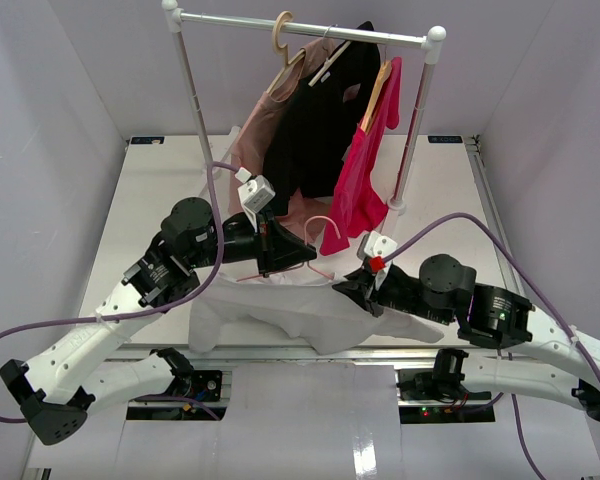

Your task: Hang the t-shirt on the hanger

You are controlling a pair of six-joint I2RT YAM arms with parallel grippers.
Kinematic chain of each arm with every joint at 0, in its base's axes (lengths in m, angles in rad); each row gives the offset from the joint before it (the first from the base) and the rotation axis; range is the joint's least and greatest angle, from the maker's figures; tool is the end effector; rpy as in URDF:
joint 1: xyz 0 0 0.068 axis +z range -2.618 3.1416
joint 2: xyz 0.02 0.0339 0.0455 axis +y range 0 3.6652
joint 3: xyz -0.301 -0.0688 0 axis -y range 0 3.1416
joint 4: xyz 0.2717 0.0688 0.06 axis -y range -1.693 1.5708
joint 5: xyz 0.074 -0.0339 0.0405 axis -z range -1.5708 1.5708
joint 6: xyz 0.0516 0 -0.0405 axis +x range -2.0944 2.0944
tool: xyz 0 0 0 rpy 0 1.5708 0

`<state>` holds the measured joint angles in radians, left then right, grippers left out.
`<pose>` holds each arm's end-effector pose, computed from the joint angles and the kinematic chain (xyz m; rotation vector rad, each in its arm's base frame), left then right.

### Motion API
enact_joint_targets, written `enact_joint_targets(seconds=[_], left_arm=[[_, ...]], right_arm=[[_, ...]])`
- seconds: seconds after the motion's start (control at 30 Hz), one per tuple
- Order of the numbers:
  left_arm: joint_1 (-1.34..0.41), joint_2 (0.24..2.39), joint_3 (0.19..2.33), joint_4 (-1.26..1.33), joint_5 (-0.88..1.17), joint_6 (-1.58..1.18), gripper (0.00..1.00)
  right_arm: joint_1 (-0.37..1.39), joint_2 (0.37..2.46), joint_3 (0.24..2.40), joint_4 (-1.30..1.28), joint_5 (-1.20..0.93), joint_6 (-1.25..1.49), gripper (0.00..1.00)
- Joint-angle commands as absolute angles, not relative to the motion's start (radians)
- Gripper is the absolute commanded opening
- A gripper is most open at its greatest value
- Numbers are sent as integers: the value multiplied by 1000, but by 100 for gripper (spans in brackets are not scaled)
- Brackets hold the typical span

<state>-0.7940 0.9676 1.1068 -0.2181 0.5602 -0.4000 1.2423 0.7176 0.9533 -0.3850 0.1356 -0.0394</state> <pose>0.1398 -0.1814 0.4492 0.8055 1.6389 -1.3367 0.0605 0.1560 0.4146 -0.9797 1.4873 0.7665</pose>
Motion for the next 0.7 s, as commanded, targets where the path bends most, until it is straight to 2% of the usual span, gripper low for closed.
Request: enact_joint_targets(seconds=[0.0, 0.27, 0.43, 0.5, 0.67], left_arm=[[-785, 921, 1095, -262, 544, -380, 0], [-785, 895, 1086, -271, 540, -376, 0], [-785, 882, 1077, -279, 529, -373, 0], [-785, 886, 1075, -279, 532, -374, 0], [-785, 898, 1074, -275, 540, -379, 0]], right_arm=[[1239, 662, 926, -363, 218, -22, 10], [1239, 579, 884, -378, 242, -8, 8], [1239, 526, 856, -376, 261, 29, 10], [1239, 508, 851, -372, 259, 37, 19], [1239, 526, 876, -393, 255, 34, 32]])
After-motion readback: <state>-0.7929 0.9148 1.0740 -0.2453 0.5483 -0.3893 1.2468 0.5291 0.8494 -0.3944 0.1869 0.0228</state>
